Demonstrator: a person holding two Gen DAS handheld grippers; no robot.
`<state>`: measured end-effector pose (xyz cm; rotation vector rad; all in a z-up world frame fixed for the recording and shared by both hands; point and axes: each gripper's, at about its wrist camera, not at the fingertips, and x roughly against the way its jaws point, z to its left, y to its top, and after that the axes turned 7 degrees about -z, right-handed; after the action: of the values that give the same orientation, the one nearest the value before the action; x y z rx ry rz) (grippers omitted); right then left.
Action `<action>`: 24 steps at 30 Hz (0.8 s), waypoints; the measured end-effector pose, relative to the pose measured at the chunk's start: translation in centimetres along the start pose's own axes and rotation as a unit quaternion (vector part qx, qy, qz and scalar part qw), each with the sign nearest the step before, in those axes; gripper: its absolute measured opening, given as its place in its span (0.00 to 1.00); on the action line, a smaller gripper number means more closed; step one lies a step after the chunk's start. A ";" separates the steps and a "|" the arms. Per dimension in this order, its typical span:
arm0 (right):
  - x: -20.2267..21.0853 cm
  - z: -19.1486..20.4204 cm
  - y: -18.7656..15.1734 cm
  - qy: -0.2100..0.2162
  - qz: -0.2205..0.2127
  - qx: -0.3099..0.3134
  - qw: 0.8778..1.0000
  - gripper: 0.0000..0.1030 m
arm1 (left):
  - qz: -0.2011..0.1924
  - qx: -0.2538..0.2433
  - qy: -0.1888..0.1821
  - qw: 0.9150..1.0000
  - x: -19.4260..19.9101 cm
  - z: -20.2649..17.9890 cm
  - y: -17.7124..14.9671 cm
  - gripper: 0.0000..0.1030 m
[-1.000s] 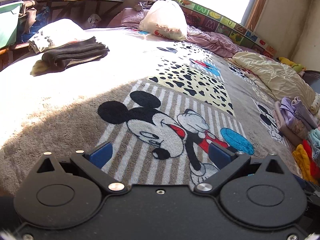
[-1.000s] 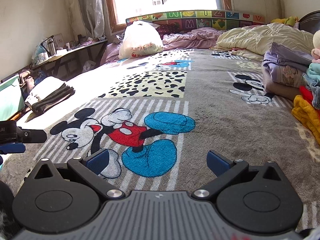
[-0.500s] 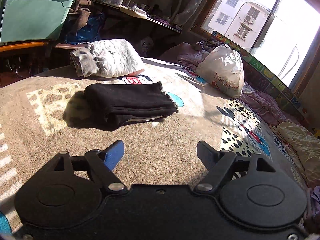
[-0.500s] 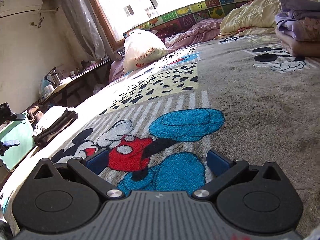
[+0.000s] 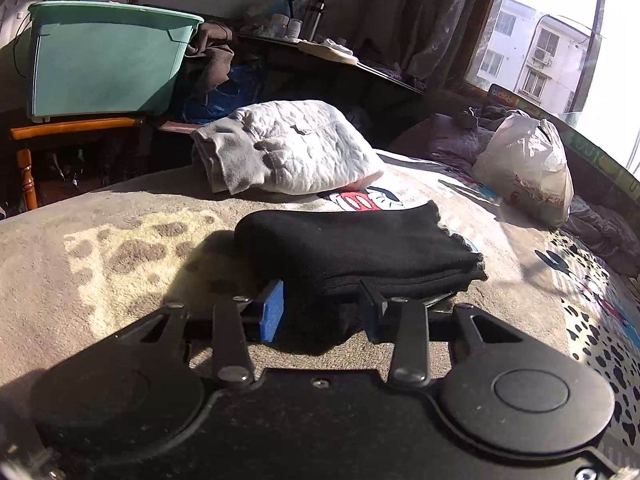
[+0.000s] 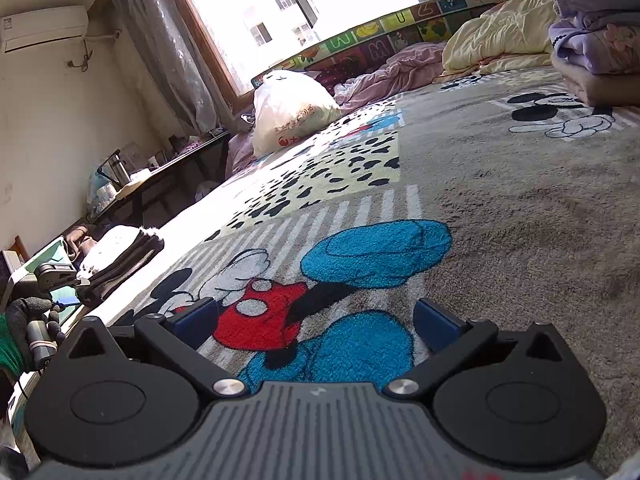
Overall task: Fold clothes
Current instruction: 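Move the left tool to the black garment and grasp its edge, then lift the black garment with the left tool and carry it onto the bed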
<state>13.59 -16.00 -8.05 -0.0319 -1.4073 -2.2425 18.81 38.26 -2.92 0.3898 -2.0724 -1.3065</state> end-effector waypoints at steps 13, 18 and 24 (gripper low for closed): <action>-0.1 -0.1 0.0 0.002 -0.002 -0.002 1.000 1.00 | 0.012 0.030 -0.067 0.997 1.1 0.2 1.1 0.12; -0.1 -0.2 0.0 0.003 -0.003 -0.004 1.000 1.00 | 0.004 0.009 -0.175 0.985 7.8 -4.9 1.2 0.10; 0.0 -0.2 0.1 0.003 -0.002 -0.008 1.000 1.00 | 0.037 -0.031 -0.326 0.944 19.7 -13.7 -1.5 0.10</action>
<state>13.71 -16.21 -8.10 -0.0273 -1.3881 -2.2543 13.06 17.09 6.97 -0.1841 -2.5291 -1.5977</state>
